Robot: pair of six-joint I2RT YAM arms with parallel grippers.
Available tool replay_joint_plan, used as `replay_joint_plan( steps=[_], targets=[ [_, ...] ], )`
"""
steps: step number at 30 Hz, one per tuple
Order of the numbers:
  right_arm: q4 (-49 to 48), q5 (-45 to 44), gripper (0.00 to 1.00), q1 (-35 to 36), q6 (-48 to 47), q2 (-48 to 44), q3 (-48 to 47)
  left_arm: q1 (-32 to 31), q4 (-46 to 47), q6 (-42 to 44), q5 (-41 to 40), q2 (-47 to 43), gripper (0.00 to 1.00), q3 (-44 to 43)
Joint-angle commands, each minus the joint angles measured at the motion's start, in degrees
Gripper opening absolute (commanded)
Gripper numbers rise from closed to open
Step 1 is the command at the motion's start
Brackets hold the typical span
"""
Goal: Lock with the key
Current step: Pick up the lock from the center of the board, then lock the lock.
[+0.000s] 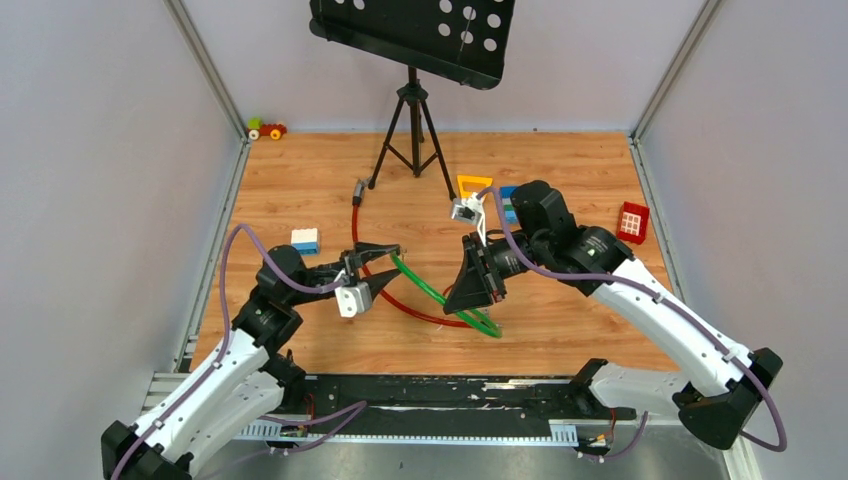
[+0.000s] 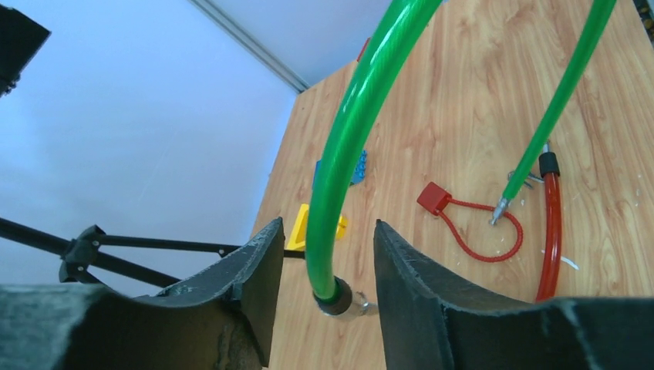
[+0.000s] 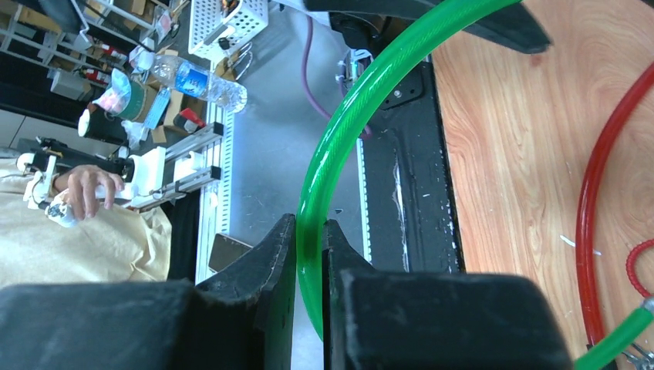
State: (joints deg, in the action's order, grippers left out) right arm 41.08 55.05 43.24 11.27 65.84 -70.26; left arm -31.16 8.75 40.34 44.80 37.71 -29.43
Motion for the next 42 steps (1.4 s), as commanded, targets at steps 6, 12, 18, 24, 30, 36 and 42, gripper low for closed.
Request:
replay_joint_plan(
  steps=[6,12,18,24,30,36,42],
  targets=[
    [-7.62,5.24,0.00,-0.12,-0.35,-3.97,-2.44,-0.46,3.00,-3.02,1.83,3.75,0.22,-2.03],
    [-7.38,0.08,0.00,-0.17,-2.32,-5.26,-2.50,-0.57,7.59,-13.56,-3.22,2.44,0.00,-1.70],
    [-11.66,-16.03,0.33,-0.11,-4.77,-9.43,-0.63,-0.53,5.80,-25.08,-13.34,-0.73,0.00,-3.57],
    [-23.58,-29.14,0.66,-0.05,-6.35,-15.97,7.02,-0.57,-0.86,-37.33,-20.15,0.67,0.00,-10.37],
    [-31.85,-31.51,0.71,0.08,-18.30,-18.46,12.24,-0.57,-5.37,-33.32,-10.63,2.50,0.00,-14.22],
    [-36.06,-33.34,0.64,0.00,-28.51,-18.92,12.56,-0.57,-15.83,-25.22,-8.09,2.93,0.00,-18.68],
    [-28.65,-22.10,0.16,0.08,-28.84,-14.24,6.43,-0.57,-17.55,-24.14,-4.17,4.04,0.00,-20.10]
  ],
)
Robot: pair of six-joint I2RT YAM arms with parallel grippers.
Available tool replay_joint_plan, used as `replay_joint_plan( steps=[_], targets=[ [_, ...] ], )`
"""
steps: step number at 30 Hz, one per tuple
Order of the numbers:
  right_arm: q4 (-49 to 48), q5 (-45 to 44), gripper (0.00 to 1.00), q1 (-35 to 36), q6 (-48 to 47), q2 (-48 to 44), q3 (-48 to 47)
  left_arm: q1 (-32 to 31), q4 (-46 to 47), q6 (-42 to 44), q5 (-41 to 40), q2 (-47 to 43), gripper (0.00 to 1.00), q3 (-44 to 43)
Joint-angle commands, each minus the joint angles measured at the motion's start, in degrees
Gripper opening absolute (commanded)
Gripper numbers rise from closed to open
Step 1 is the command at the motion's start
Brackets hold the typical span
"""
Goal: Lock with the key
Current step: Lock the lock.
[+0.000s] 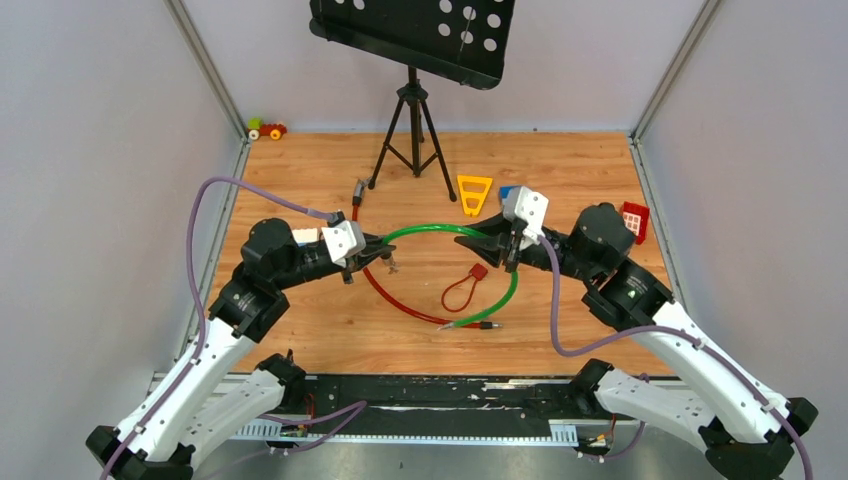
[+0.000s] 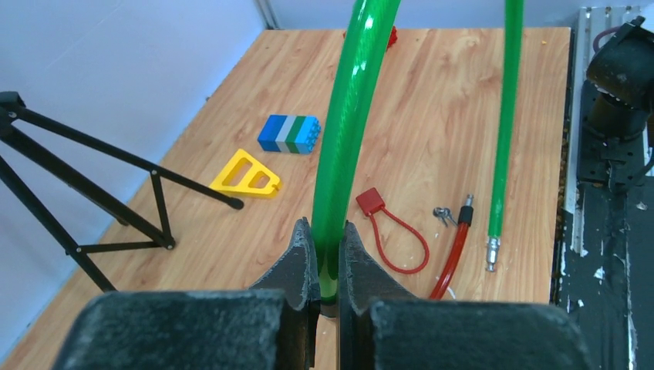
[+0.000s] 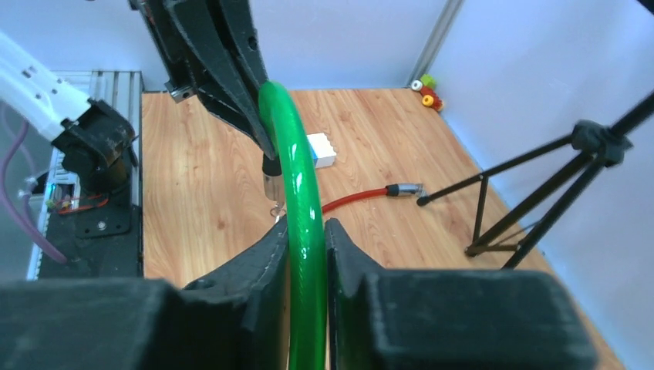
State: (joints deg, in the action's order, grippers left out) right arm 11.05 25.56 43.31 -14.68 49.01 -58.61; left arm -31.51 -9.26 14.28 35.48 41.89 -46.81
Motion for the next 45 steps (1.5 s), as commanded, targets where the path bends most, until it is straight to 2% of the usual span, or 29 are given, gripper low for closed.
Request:
replay_joint_plan(
  steps=[1,2,5,8,9,10,14,18,23,33,38,45],
  targets=[
    [2.49,9.50,0.05,-0.01,-2.79,3.38,-6.08,-0.22,1.32,1.40,5.74,-0.06,0.00,-2.50],
    [3.39,10.50,0.00,0.01,-2.05,3.89,-6.76,-0.22,2.35,0.79,6.14,-0.12,0.00,-2.24],
    [4.15,7.84,0.00,-0.06,2.58,4.28,-8.54,-0.22,5.45,-1.20,6.34,-0.51,0.01,-1.14],
    [2.30,2.93,0.00,0.06,6.23,2.62,-9.89,-0.22,8.42,-4.38,2.68,-0.85,0.27,0.19],
    [0.95,1.63,0.00,0.03,7.29,1.86,-10.03,-0.22,9.81,-5.10,1.35,-0.99,0.44,0.68],
    [-0.54,0.29,0.00,0.05,8.83,1.40,-10.11,-0.22,11.94,-6.31,0.00,-1.22,0.64,1.38],
    [-3.57,-2.62,0.00,0.55,16.92,1.00,-11.49,-0.22,19.96,-12.73,-7.99,-2.34,0.79,4.06],
    [-3.30,-5.82,0.00,2.29,19.44,1.09,-12.37,-0.22,25.33,-15.73,-13.32,-1.83,0.79,4.83],
    [-2.33,-11.00,0.00,3.56,17.54,0.20,-11.88,-0.22,21.20,-15.71,-15.73,1.39,0.69,-0.02],
    [4.07,-18.19,0.00,4.11,7.22,-0.43,-12.12,-0.22,3.66,-14.63,-11.68,7.22,0.70,-12.54],
    [4.51,-17.78,0.00,4.11,6.06,-0.26,-11.85,-0.18,0.03,-14.37,-9.02,8.82,0.71,-15.22],
    [2.84,-17.81,0.00,4.15,7.00,-0.50,-11.17,-0.18,-0.39,-12.42,-6.19,10.69,0.71,-13.91]
  ],
)
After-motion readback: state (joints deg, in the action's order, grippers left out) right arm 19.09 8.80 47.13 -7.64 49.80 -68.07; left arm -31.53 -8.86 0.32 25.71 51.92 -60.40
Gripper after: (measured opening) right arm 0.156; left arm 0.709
